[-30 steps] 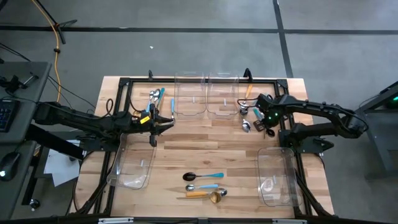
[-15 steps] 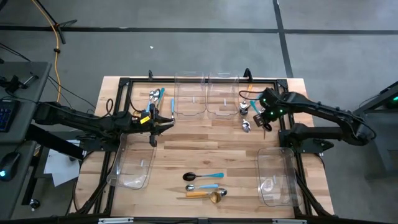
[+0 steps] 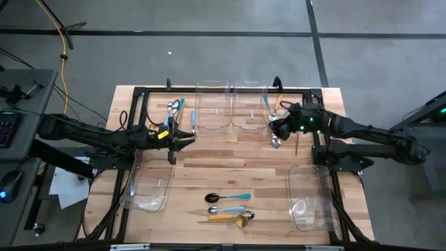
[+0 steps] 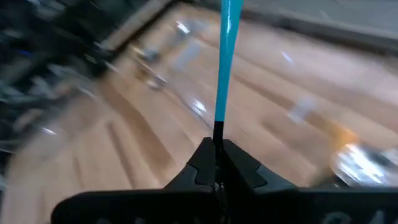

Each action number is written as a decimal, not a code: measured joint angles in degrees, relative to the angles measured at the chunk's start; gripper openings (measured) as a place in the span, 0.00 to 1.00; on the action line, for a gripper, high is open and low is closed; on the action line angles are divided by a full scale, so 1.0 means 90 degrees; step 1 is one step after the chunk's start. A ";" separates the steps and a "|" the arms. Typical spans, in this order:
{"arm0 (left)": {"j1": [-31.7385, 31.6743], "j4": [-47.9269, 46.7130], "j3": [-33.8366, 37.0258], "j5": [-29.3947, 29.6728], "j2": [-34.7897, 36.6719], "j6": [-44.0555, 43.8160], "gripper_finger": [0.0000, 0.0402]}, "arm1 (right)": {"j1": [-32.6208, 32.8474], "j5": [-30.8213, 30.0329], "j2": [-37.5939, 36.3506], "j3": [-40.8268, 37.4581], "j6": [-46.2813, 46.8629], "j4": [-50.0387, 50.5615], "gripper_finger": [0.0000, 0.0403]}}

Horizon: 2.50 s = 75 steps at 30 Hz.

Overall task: Sort silverware by color (type)
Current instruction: Put the black spoon into the bottom left transparent bin

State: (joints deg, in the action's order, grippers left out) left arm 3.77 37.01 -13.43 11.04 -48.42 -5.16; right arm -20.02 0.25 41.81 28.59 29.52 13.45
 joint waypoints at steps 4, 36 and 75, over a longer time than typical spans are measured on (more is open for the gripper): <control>0.0000 0.0369 0.0000 0.0001 -0.0227 -0.0025 0.22 | 0.0665 -0.0219 0.0324 -0.0595 -0.0110 -0.2280 0.00; -0.0005 0.2640 -0.0581 0.0004 -0.2323 0.0548 0.22 | 0.1868 -0.0639 0.3238 -0.0786 -0.2278 -0.7385 0.00; 0.0094 0.2562 -0.1746 -0.0044 -0.3799 0.0818 0.08 | 0.2726 -0.0647 0.5600 0.1455 -0.2743 -0.6484 0.01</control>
State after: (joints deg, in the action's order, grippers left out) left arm 4.62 60.07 -29.15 10.64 -82.61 2.20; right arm 4.51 -5.58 92.20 41.69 4.84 -44.91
